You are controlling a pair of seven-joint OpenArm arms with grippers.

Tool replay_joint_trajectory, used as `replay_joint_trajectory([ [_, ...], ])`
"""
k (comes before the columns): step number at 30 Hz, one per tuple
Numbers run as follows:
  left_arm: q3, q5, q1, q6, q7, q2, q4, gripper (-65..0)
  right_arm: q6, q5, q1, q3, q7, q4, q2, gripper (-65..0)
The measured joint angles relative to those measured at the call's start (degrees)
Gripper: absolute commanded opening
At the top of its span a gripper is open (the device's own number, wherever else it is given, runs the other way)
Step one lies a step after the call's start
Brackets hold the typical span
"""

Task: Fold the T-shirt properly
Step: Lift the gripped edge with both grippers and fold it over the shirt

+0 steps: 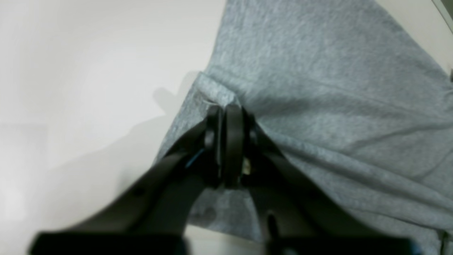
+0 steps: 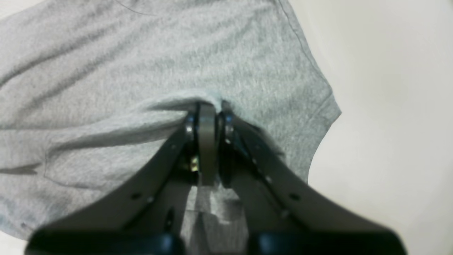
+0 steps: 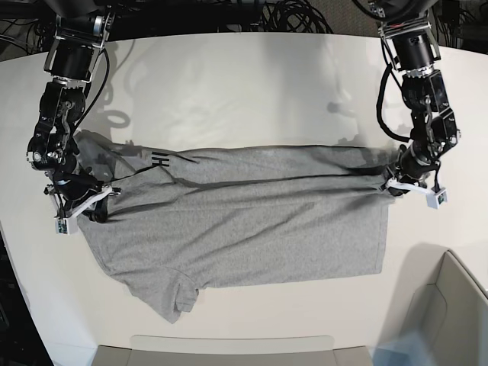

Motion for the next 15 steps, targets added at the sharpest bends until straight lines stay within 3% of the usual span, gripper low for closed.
replay_joint_trajectory([
  [4,0.00,0.20,0.13,0.11,0.20,-0.15,0.13,-49.0,0.02,0.17,-0.13,0.00,0.15,0.15,0.02,-43.6],
  [6,0.00,0.13,0.11,-0.02,0.20,-0.13,0.24,-49.0,0.04,0.20,-0.20,-0.09,-0.07,0.52,0.63,-39.7],
  [15,-0.13,0.02,1.53,0.15,1.22,-0.17,4.55,-49.0,0.26,0.76,-5.46,2.82,0.00,13.55,2.25,-37.7],
])
